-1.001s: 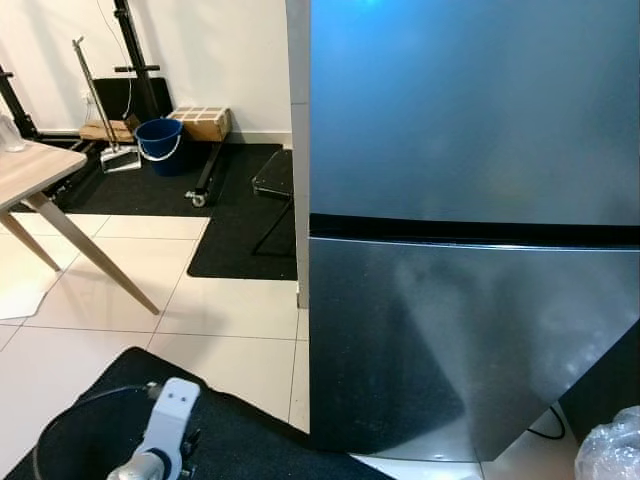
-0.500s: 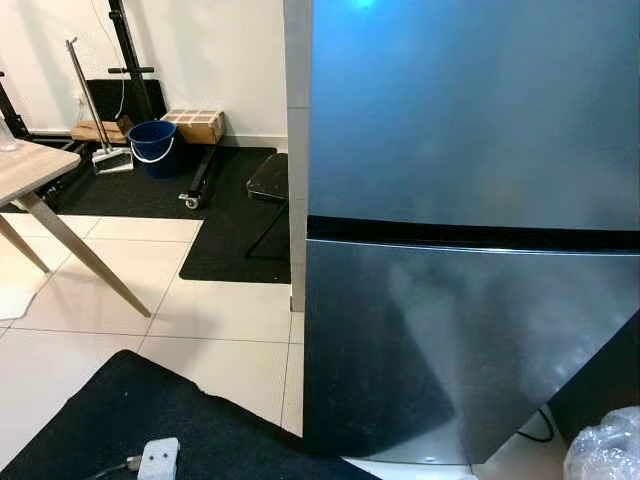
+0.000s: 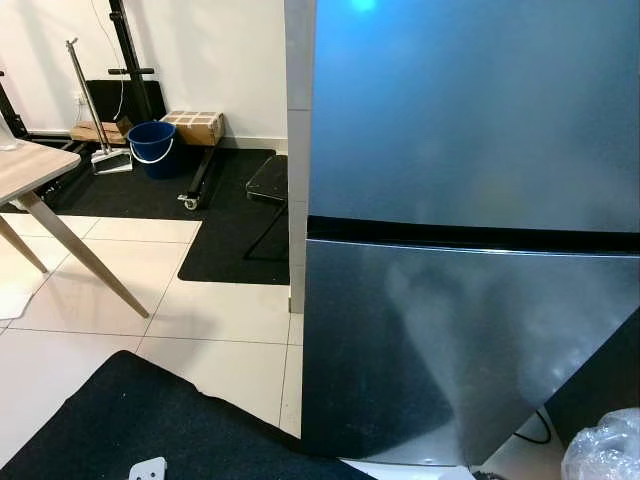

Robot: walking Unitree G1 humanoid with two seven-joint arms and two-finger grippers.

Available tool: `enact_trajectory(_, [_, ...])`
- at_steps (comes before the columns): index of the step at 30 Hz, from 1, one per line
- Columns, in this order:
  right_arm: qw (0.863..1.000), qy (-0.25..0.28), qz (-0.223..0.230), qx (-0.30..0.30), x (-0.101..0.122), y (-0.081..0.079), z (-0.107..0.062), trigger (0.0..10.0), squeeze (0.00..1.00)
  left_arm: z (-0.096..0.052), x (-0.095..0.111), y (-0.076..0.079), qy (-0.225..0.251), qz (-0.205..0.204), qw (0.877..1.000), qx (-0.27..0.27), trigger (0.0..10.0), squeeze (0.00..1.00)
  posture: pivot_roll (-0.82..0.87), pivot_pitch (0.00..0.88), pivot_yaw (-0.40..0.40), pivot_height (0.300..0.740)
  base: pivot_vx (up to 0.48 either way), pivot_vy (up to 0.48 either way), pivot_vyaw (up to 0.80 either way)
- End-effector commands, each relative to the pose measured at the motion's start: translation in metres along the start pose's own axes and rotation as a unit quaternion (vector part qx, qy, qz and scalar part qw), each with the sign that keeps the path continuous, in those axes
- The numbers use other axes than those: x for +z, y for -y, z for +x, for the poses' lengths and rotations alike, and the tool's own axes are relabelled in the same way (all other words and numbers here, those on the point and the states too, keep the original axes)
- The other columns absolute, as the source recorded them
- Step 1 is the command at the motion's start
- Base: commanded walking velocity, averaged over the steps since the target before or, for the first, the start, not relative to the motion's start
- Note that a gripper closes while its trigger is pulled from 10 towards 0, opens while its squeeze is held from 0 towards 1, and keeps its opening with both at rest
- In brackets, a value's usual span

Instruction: Restocking fridge

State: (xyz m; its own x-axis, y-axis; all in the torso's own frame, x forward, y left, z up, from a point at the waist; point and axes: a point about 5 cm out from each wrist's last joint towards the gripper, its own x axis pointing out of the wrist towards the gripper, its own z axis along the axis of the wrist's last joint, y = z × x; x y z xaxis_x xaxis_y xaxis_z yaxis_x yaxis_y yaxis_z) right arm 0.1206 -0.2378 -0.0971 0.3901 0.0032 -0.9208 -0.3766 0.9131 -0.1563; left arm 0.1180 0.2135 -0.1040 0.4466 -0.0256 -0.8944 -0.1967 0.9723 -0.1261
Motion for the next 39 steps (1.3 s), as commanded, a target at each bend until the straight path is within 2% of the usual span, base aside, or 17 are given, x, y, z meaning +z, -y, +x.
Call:
enact_trajectory(1, [1.000,0.000,-0.008,0.013,0.000,-0.007,0.001,10.0,0.00,0.000,-0.004,0.005,-0.004,0.024,1.000,-0.012,10.0,0.00,-0.05,0.000,-0.001,0.740,0.000,0.000,0.00])
enact_trajectory(7, [0.999,-0.011,0.020,0.023,-0.013,-0.017,0.000,10.0,0.00,-0.001,-0.013,0.005,-0.017,0.033,0.999,-0.013,10.0,0.00,-0.05,0.000,0.003,0.740,0.000,0.000,0.00])
enact_trajectory(10, [0.999,-0.020,0.030,0.029,-0.021,-0.022,-0.002,10.0,0.00,-0.001,-0.014,0.005,-0.008,0.030,1.000,-0.007,10.0,0.00,-0.05,0.000,0.006,0.740,0.000,0.000,0.00])
enact_trajectory(16, [0.999,-0.021,0.030,0.034,-0.020,-0.023,-0.001,10.0,0.00,0.000,-0.008,0.006,0.009,0.039,0.999,0.002,10.0,0.00,-0.06,0.000,0.004,0.740,0.000,0.000,0.00])
enact_trajectory(17, [0.998,-0.019,0.041,0.032,-0.018,-0.022,-0.001,10.0,0.00,0.000,-0.006,0.007,0.012,0.046,0.999,0.002,10.0,0.00,-0.06,0.000,0.004,0.740,0.000,0.000,0.00])
enact_trajectory(19, [0.996,-0.010,0.082,0.021,-0.013,-0.015,0.000,10.0,0.00,0.001,-0.006,0.011,0.007,0.048,0.999,-0.014,10.0,0.00,-0.05,0.000,0.007,0.740,0.000,0.000,0.42])
enact_trajectory(21, [0.996,-0.006,0.089,0.019,-0.011,-0.013,0.000,10.0,0.00,0.001,-0.006,0.014,0.006,0.048,0.998,-0.027,10.0,0.00,-0.05,0.000,0.009,0.740,0.000,0.000,0.59])
enact_trajectory(29, [0.996,-0.001,0.089,0.031,-0.004,-0.015,0.002,10.0,0.00,0.002,-0.004,0.016,0.012,0.015,0.999,-0.050,10.0,0.00,-0.04,0.000,0.014,0.740,0.000,0.000,0.75])
enact_trajectory(30, [0.996,-0.003,0.085,0.036,-0.003,-0.017,0.002,10.0,0.00,0.001,-0.002,0.019,0.019,0.005,0.997,-0.077,10.0,0.00,-0.04,0.000,0.014,0.740,0.000,0.000,0.75])
enact_trajectory(32, [0.996,-0.004,0.084,0.037,-0.003,-0.017,0.002,10.0,0.00,0.001,-0.002,0.020,0.023,-0.001,0.996,-0.090,10.0,0.00,-0.04,0.000,0.014,0.740,0.000,0.000,0.75])
enact_trajectory(34, [0.996,-0.004,0.084,0.038,-0.003,-0.017,0.002,10.0,0.00,0.000,0.000,0.024,0.033,-0.023,0.992,-0.121,10.0,0.00,-0.03,0.000,0.015,0.740,0.000,0.000,0.75])
enact_trajectory(39, [0.995,-0.007,0.089,0.041,-0.005,-0.018,0.002,10.0,0.00,0.001,-0.005,0.027,0.015,-0.014,0.992,-0.123,10.0,0.00,-0.04,0.000,0.015,0.740,0.000,0.000,0.75])
